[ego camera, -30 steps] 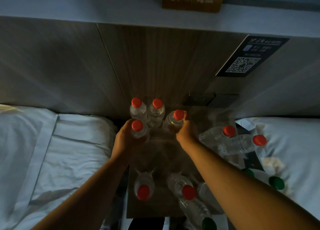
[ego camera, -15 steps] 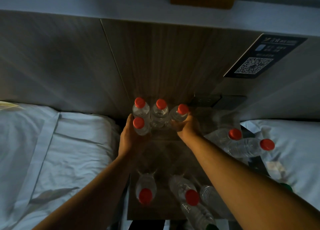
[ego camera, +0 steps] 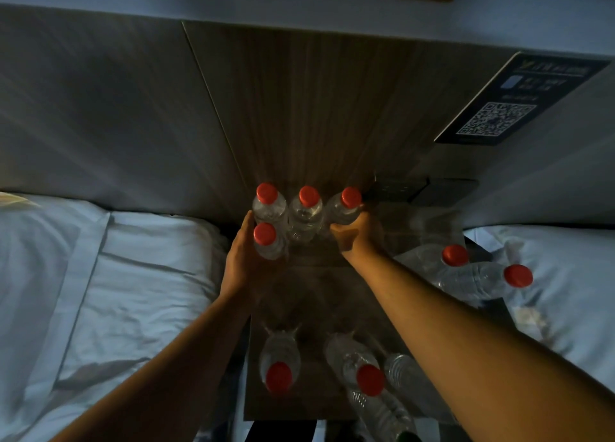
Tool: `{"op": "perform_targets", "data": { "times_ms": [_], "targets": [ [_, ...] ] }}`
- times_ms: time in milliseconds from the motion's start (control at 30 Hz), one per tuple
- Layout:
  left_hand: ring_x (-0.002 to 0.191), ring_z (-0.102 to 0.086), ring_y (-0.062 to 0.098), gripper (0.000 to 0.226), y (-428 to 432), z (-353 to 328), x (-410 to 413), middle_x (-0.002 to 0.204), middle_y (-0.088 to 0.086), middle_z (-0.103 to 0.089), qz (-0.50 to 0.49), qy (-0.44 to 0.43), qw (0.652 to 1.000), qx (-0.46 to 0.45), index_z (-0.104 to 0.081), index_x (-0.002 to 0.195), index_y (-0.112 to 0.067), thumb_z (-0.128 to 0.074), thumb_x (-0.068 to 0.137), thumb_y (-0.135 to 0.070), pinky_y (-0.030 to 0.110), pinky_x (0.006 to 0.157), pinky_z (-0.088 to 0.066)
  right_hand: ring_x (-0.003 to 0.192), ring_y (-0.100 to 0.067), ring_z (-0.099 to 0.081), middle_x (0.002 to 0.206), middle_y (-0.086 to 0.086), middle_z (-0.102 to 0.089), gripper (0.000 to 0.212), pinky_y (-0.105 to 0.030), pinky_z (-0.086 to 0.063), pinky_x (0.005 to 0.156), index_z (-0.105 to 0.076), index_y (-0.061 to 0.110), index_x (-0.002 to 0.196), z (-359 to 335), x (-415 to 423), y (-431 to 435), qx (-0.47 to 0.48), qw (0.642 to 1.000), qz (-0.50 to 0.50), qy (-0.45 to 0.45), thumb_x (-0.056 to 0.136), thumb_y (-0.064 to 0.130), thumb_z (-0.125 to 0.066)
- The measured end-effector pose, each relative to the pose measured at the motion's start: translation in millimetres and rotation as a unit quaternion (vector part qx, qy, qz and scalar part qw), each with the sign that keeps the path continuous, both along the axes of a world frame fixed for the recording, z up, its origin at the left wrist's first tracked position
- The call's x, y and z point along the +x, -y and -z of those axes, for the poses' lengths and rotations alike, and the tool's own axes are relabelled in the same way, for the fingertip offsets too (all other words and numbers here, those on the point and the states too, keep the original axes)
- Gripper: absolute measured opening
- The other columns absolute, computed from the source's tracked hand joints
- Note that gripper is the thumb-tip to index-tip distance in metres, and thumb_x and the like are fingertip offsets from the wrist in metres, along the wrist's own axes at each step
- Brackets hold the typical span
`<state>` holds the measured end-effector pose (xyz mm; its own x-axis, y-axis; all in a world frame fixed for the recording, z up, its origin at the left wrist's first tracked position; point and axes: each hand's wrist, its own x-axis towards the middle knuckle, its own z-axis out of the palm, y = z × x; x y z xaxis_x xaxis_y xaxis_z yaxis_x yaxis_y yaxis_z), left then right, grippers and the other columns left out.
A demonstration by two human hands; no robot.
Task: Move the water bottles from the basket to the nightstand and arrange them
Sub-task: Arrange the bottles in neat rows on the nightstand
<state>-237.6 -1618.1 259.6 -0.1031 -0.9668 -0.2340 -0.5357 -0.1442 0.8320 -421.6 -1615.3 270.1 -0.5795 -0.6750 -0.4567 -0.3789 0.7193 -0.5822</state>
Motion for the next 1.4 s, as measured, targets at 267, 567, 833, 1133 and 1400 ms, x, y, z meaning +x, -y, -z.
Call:
{"op": "perform_targets", "data": {
  "times_ms": [267,567,833,1133,1400],
  "targets": [
    [0.097,-0.064,0.009,0.077,-1,6,11,0.109,-0.009,-0.064,-0.007,0.018,0.998,0.053,-0.047,0.120,-0.034,-0.087,0.054,-0.041,0.035,0.076,-0.056,0.123,-0.030,-0.048,0.133,-0.013,-0.050,0.057,-0.038,-0.040,0.098,-0.038,0.011,0.139,-10,2,-11,0.044,0.987,0.073,0.136,0.089,0.023,-0.062],
    [0.059,-0.062,0.001,0.014,-85,-38,59,0.062,-0.008,-0.069,-0.033,-0.087,0.974,0.207,-0.065,0.076,-0.014,-0.064,0.086,-0.004,0.022,0.060,-0.048,0.108,-0.023,-0.060,0.123,-0.008,-0.061,0.041,-0.036,-0.050,0.093,-0.054,0.007,0.129,-62,9,-111,0.006,0.984,-0.046,0.173,0.090,0.020,-0.059],
    [0.082,-0.065,0.017,0.021,-162,-65,51,0.081,0.000,-0.073,-0.010,-0.123,0.981,0.148,-0.070,0.086,-0.023,-0.068,0.072,-0.039,0.033,0.074,-0.053,0.111,-0.008,-0.056,0.117,0.008,-0.061,0.042,-0.031,-0.048,0.097,-0.060,0.021,0.123,-91,0,-186,-0.002,0.965,-0.239,0.106,0.085,0.039,-0.065],
    [0.093,-0.067,0.023,0.060,-163,-63,42,0.102,0.002,-0.070,0.086,0.130,0.987,0.026,-0.066,0.109,-0.019,-0.062,0.060,-0.054,0.039,0.081,-0.056,0.095,-0.014,-0.060,0.103,0.005,-0.063,0.033,-0.029,-0.051,0.081,-0.056,0.027,0.109,-78,-8,-207,0.011,0.928,-0.373,-0.018,0.081,0.018,-0.069],
    [0.074,-0.065,0.017,0.052,-135,-62,27,0.085,-0.008,-0.065,0.111,0.122,0.986,-0.009,-0.068,0.094,-0.023,-0.057,0.061,-0.061,0.039,0.068,-0.056,0.082,-0.009,-0.058,0.085,0.005,-0.061,0.010,-0.025,-0.049,0.075,-0.061,0.021,0.093,-68,-15,-186,-0.040,0.947,-0.319,-0.028,0.091,0.016,-0.053]
  ]
}}
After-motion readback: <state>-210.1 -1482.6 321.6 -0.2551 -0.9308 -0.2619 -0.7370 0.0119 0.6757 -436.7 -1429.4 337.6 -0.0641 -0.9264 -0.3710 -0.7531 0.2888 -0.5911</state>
